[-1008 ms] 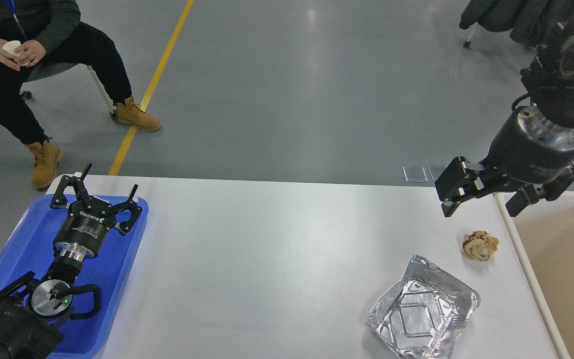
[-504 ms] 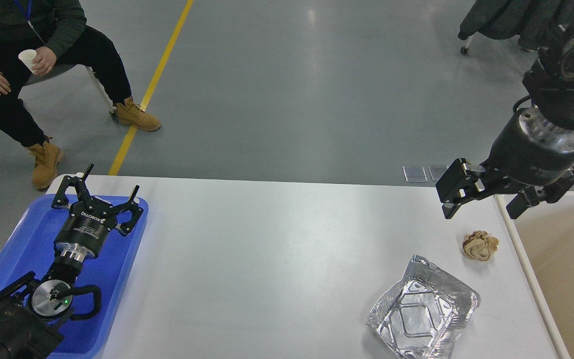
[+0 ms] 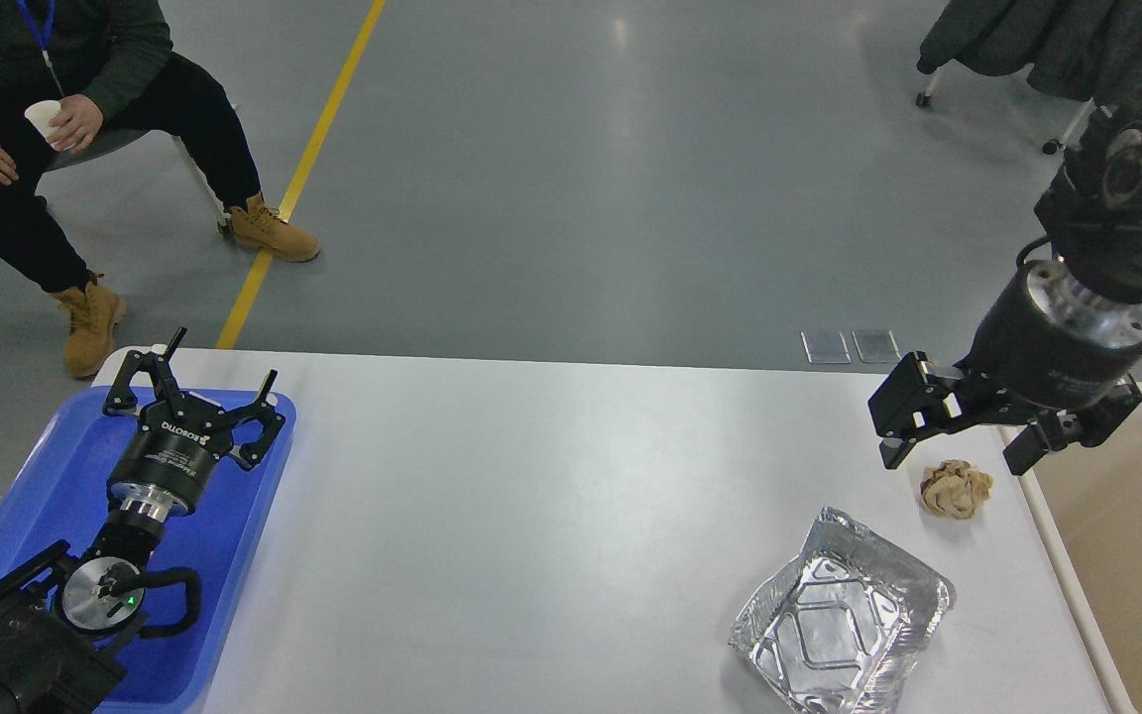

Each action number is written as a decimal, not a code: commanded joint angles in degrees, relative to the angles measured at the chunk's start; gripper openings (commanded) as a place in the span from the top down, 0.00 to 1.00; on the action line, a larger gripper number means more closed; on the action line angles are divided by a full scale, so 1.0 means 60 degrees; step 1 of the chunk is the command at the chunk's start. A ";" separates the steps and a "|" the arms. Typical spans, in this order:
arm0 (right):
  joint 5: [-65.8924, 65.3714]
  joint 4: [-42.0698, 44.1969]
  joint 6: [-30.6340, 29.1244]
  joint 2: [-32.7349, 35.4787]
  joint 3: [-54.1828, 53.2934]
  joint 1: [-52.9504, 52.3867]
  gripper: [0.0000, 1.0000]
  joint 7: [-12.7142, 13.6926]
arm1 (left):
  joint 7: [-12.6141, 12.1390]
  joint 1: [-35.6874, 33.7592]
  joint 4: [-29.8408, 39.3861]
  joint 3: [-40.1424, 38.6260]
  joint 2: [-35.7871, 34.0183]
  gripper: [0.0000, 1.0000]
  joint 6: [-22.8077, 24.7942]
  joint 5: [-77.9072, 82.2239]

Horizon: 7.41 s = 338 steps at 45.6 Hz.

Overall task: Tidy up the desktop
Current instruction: 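Lower the right gripper toward the silver foil wrapper on the table, then close the right gripper on the edge of the silver foil wrapper, then lift the foil wrapper with the right gripper toward the white bin, then lower the foil into the white bin and open the right gripper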

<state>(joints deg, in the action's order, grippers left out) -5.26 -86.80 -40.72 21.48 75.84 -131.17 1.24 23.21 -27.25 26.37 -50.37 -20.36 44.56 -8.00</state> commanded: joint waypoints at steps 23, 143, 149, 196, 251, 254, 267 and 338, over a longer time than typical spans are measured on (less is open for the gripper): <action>-0.0237 -0.0093 0.3547 0.0814 -0.0657 0.3609 0.00 -0.0001 | 0.0000 0.0001 0.0000 0.0001 -0.0005 0.01 0.0014 0.0000; -0.1145 0.0933 0.7094 0.0550 -0.1668 0.8079 1.00 -0.0016 | 0.0000 0.0001 0.0000 -0.0028 0.0024 0.01 0.0015 0.0000; -0.1174 0.0376 0.6816 0.0843 -0.1171 0.7157 1.00 -0.0031 | 0.0000 0.0001 0.0000 -0.0043 0.0024 0.01 0.0015 0.0000; -0.2668 0.1955 -0.0714 0.2805 0.1921 -0.1678 1.00 -0.0250 | 0.0000 0.0015 0.0000 -0.0087 0.0024 0.01 0.0015 -0.0015; 0.2881 0.8989 0.7678 0.7319 -0.4201 0.9599 1.00 -0.0089 | 0.0000 0.0015 0.0000 -0.0102 0.0024 0.01 0.0000 -0.0015; 0.3497 0.9076 0.8235 0.6953 -0.4684 1.0302 1.00 -0.0089 | 0.0000 0.0015 0.0000 -0.0102 0.0024 0.01 0.0000 -0.0015; 0.3763 1.0406 0.9965 0.4977 -0.8052 1.3714 1.00 -0.0089 | 0.0000 0.0015 0.0000 -0.0102 0.0024 0.01 0.0000 -0.0015; 0.0539 1.4687 0.7566 0.0800 -0.9665 1.4921 0.00 -0.0104 | 0.0000 0.0015 0.0000 -0.0116 0.0039 0.01 0.0000 -0.0015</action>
<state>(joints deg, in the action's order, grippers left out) -2.62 1.28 12.60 25.22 18.72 -35.97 0.52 23.20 -27.16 26.38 -50.98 -20.21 44.56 -8.08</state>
